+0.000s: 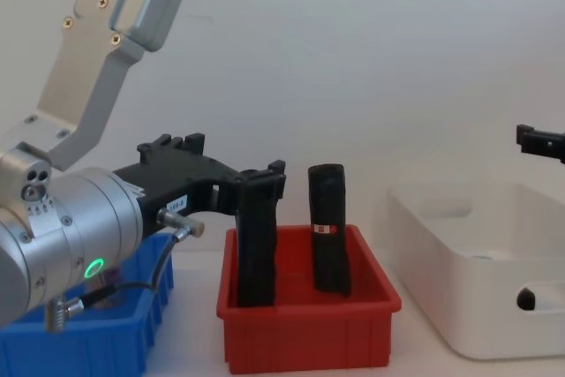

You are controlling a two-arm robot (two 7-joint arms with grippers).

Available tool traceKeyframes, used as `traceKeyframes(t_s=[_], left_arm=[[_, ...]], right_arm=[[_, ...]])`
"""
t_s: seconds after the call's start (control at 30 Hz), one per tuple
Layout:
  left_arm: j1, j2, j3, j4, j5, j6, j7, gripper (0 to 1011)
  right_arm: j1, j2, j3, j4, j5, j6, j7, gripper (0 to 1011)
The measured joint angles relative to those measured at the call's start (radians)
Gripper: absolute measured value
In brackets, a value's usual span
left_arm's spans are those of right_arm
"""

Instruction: Pick the cotton swabs from the blue box and place them into the white box.

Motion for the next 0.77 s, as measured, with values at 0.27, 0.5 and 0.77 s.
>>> traceKeyframes(t_s=[0.27,0.5,0.77], left_arm=[[0.0,0.0,0.0,0.0,0.0,0.0,0.0,1004],[0.0,0.0,0.0,0.0,0.0,0.0,0.0,1004],[0.0,0.0,0.0,0.0,0.0,0.0,0.0,1004]], right_arm=[[-0.001,0.001,0.001,-0.001,0.0,-0.001,0.0,1001],[-0.001,0.001,0.001,-0.001,0.0,-0.002,0.0,1001],[-0.001,0.001,0.001,-0.001,0.0,-0.003,0.0,1001]])
